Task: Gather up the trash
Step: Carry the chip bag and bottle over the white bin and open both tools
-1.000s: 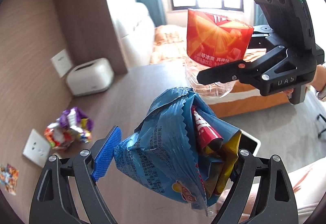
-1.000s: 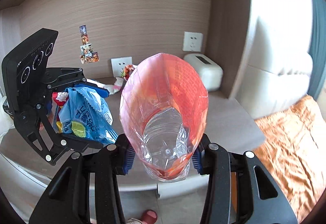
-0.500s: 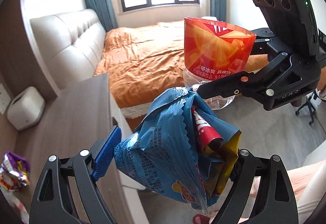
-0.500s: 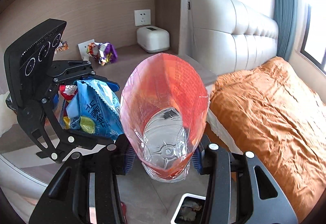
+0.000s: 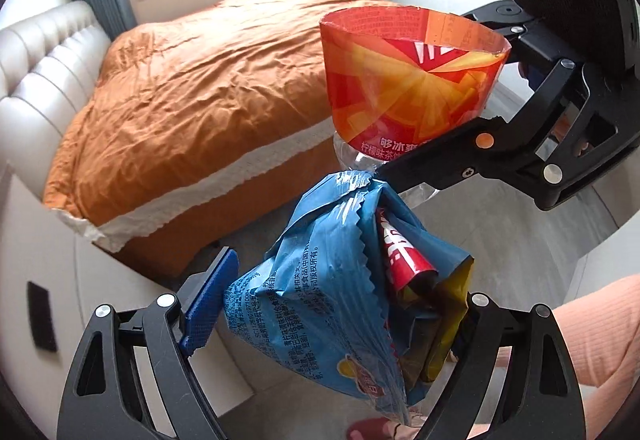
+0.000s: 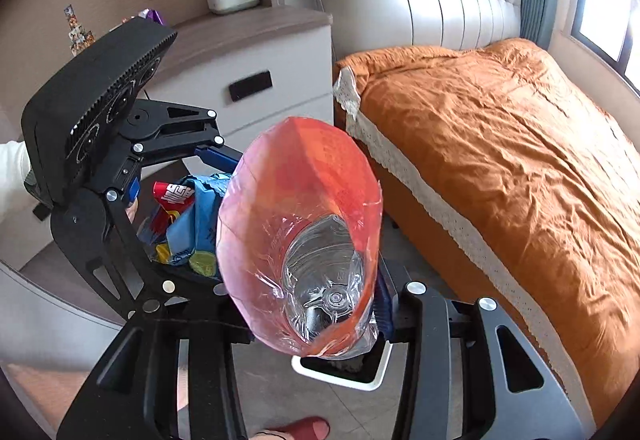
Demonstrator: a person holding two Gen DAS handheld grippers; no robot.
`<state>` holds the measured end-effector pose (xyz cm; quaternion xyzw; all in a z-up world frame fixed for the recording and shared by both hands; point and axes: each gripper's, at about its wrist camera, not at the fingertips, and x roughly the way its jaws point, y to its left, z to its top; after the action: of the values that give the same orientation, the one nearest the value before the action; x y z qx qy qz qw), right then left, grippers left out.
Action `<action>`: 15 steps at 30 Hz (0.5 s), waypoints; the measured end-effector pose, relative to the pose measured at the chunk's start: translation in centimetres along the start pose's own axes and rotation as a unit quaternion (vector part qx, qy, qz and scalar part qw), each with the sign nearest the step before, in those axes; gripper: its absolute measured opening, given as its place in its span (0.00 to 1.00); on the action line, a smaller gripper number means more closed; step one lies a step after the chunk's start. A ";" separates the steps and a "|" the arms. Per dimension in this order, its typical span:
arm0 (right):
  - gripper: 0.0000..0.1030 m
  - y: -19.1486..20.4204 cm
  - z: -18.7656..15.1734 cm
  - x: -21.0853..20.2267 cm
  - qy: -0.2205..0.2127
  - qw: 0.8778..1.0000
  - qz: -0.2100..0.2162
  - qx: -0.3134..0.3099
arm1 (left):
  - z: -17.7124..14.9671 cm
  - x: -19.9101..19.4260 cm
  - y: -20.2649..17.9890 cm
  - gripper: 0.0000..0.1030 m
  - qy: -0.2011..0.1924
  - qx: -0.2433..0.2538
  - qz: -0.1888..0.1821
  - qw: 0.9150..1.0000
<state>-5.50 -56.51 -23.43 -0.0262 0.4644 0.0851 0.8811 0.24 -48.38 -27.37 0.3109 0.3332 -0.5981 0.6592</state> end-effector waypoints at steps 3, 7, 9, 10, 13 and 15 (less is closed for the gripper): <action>0.43 -2.5 -3.2 2.9 0.018 1.000 0.008 0.009 | -0.5 5.3 -0.8 0.82 0.021 0.010 -0.018 1.000; 0.43 -4.6 -8.4 8.6 0.053 0.999 0.007 0.007 | -2.5 12.7 -2.4 0.82 0.062 0.047 -0.036 0.996; 0.43 -5.5 -10.9 11.5 0.070 0.997 0.018 0.014 | -3.9 16.3 -2.5 0.82 0.082 0.066 -0.046 0.993; 0.43 -5.8 -12.1 13.0 0.077 0.997 0.024 0.015 | -4.6 18.1 -2.7 0.82 0.090 0.075 -0.052 0.992; 0.43 -6.7 -15.1 16.9 0.088 0.995 0.034 0.019 | -6.5 22.4 -3.2 0.82 0.107 0.096 -0.068 0.987; 0.44 -7.2 -16.5 18.9 0.087 0.995 0.036 0.022 | -7.7 24.8 -3.1 0.83 0.108 0.101 -0.076 0.986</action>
<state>-7.19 -63.32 -48.53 0.0022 0.5415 0.1041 0.8342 -1.86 -56.82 -52.01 0.4126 0.3633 -0.6398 0.5370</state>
